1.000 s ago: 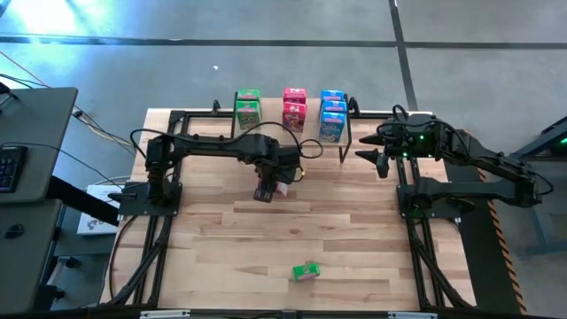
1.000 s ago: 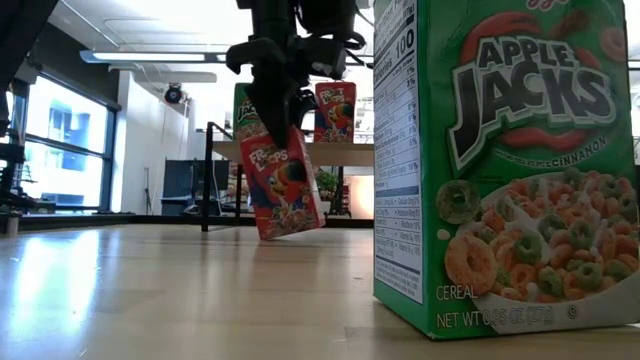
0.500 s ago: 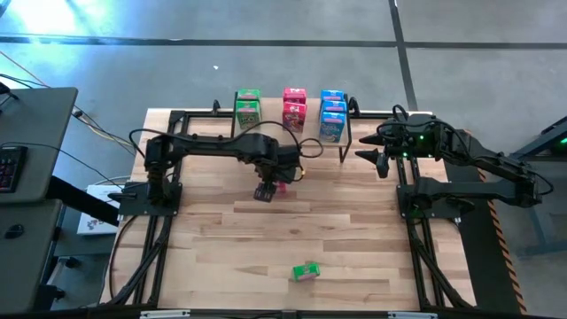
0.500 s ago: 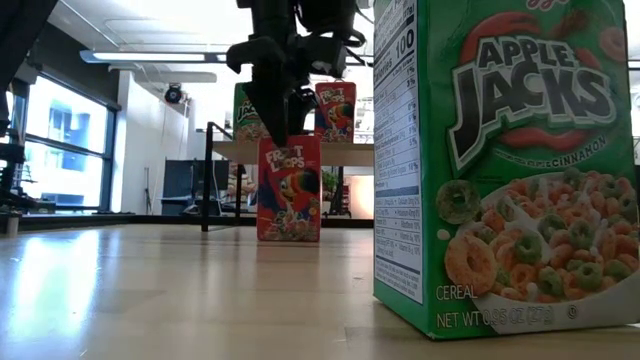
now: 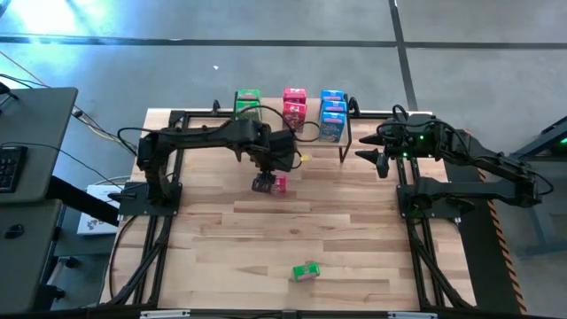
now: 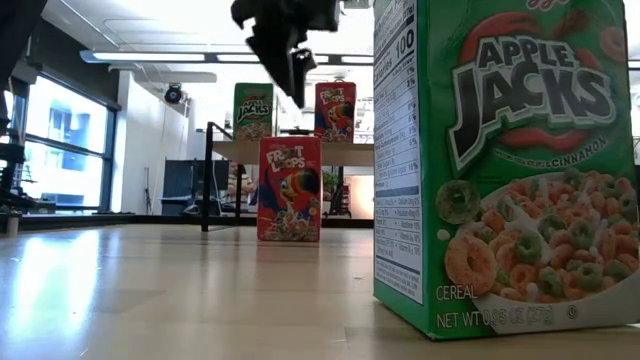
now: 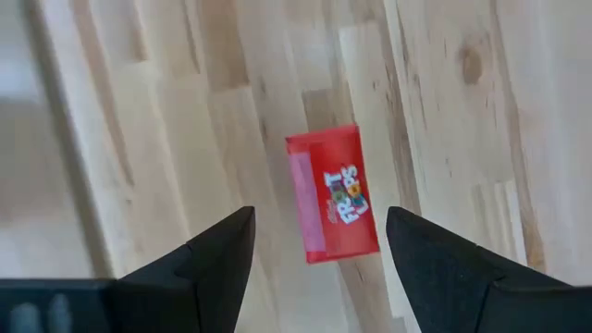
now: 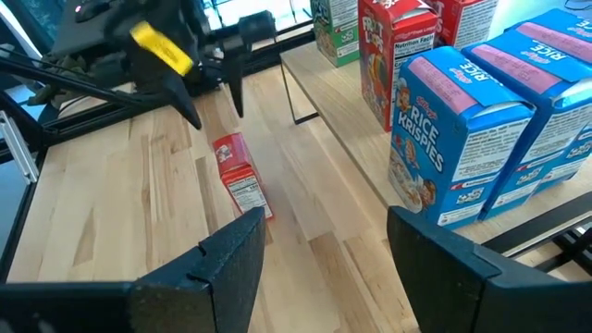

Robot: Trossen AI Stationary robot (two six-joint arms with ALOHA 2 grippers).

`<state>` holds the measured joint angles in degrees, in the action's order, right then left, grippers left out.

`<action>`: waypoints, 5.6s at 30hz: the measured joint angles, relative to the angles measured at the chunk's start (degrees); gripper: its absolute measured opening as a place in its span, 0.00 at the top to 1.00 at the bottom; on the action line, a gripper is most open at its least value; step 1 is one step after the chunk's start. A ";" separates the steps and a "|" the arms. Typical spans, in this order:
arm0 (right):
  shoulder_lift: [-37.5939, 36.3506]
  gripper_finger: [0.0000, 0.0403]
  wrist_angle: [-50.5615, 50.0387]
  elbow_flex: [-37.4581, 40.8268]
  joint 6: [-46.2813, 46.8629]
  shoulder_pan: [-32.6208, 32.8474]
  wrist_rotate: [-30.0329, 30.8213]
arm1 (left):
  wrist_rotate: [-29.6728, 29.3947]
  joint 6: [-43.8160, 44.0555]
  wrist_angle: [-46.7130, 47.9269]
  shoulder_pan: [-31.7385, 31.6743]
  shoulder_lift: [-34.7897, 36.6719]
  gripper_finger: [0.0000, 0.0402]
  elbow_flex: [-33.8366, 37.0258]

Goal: Stack cereal on shelf
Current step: Put the red cereal box on the shelf aligned with the other red cereal boxes

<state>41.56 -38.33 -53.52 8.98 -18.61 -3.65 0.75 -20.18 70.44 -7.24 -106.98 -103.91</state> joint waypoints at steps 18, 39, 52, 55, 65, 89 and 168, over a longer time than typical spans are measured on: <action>-0.01 0.45 0.00 0.00 0.00 0.01 -0.01 | -0.15 12.20 -0.51 -1.36 4.94 0.41 -12.53; 0.00 0.45 0.00 0.00 0.01 0.02 0.41 | 0.06 34.70 1.74 -1.38 13.73 0.41 -15.68; 0.07 0.45 1.37 0.01 0.01 0.00 0.25 | 0.05 43.76 1.73 -1.38 23.58 0.41 -15.66; 0.07 0.45 3.00 0.00 -0.61 0.01 0.16 | -0.04 44.11 1.72 -1.38 25.19 0.41 -15.66; 2.85 0.45 8.17 0.00 -2.55 0.00 -2.23 | -1.59 44.17 1.74 -1.38 27.93 0.41 -15.59; 13.94 0.45 28.45 0.00 -1.50 4.01 -9.22 | -1.41 43.49 1.94 -1.38 28.60 0.41 -15.59; 61.39 0.45 17.99 -24.37 -10.16 15.78 4.10 | -7.84 35.58 13.13 -1.45 45.93 0.41 -1.76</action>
<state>102.95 -20.34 -77.89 -1.18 -2.83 0.45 -7.09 15.40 83.57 -8.69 -61.05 -105.67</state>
